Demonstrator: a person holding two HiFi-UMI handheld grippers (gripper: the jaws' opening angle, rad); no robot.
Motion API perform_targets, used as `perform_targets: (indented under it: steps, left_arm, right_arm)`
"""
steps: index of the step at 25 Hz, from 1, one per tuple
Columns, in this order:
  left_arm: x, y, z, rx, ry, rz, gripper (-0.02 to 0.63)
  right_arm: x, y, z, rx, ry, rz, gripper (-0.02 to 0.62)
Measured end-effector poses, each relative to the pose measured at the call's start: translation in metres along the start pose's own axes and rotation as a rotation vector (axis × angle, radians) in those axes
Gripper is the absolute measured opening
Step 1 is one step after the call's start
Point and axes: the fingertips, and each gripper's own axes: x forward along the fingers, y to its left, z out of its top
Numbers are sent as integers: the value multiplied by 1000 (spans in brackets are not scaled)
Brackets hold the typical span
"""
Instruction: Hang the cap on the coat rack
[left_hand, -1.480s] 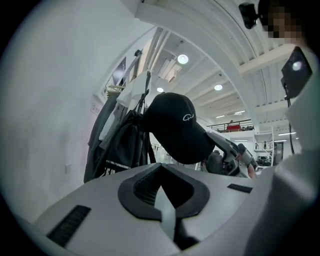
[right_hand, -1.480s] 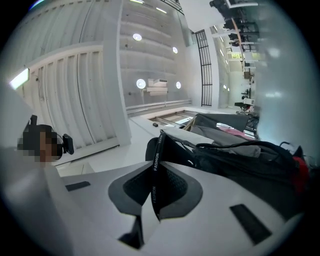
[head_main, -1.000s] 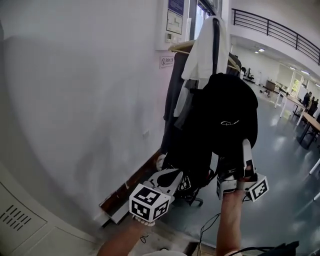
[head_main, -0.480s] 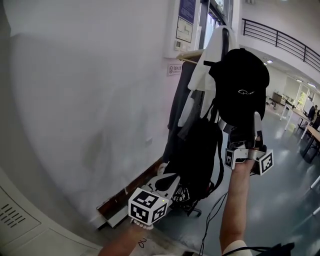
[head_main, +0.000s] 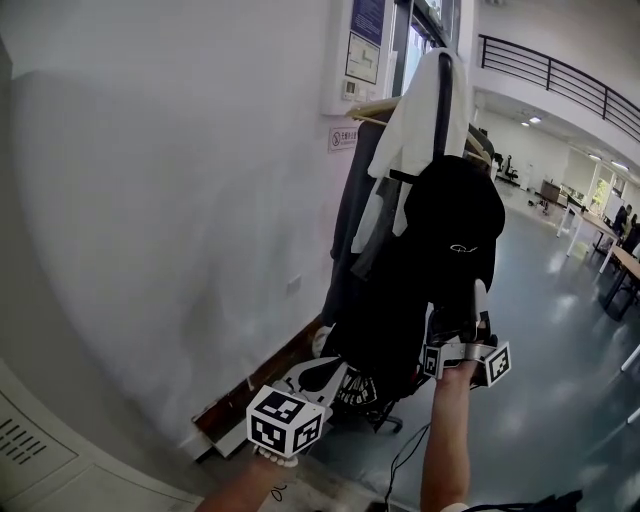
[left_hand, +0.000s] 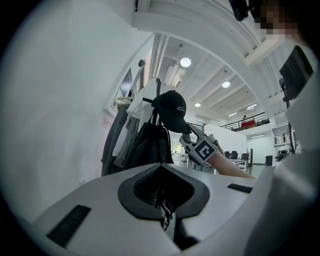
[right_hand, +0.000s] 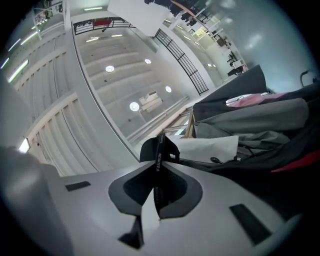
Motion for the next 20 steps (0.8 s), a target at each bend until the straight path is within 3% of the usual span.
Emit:
perform_targets:
  steps: [8,15,20]
  left_arm:
    - [-5,-17,-14,-25,29,-33,3]
    - [-14,-25,-13,-32,17,-45,3]
    - [-28,-24,-12,-65,-4,-34,3]
  right_arm:
    - [-42,-7,-17,-42,18,-68,20]
    - [-45,-11,-37,-148,94,-137,26]
    - [-47,-20,-40,-196,103,-236,88]
